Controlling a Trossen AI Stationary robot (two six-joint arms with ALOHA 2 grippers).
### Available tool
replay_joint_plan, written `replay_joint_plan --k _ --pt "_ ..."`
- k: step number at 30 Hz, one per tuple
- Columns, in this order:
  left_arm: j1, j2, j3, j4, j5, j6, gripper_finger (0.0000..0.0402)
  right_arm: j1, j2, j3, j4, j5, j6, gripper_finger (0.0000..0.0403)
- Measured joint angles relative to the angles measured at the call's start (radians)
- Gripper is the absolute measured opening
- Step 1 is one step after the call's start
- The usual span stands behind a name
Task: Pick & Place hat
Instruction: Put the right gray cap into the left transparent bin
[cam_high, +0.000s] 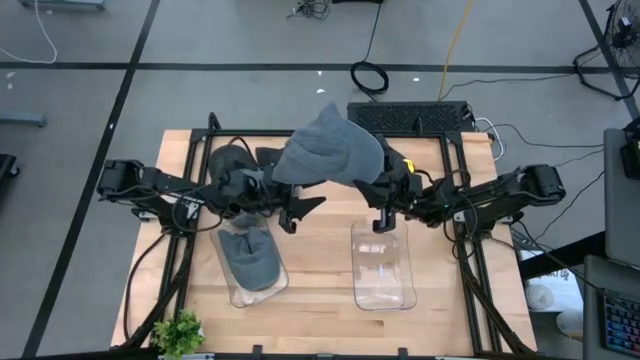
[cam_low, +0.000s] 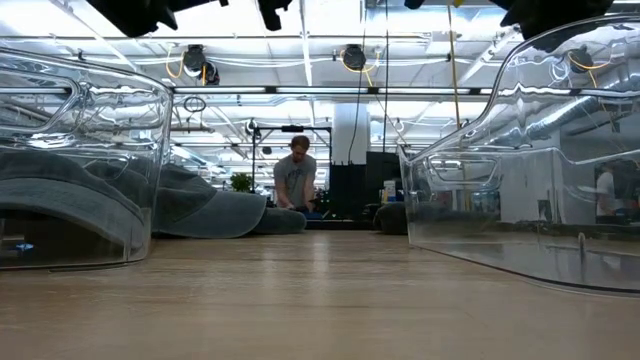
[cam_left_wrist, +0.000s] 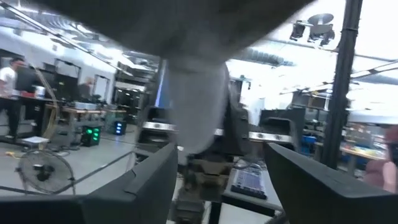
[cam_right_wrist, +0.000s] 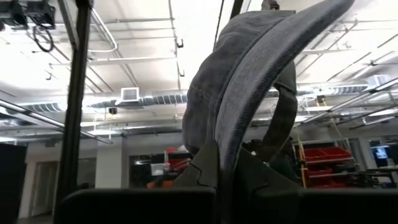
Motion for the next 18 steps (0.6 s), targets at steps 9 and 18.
replay_joint_plan --k 9,18 --pt "0.005 0.000 0.000 0.059 -0.041 0.043 0.0237 0.000 0.000 0.000 0.016 0.003 0.052 0.0000" --pt "0.005 0.000 0.001 0.053 -0.041 0.020 0.0236 -0.002 0.000 0.003 0.001 0.008 0.060 0.0000"
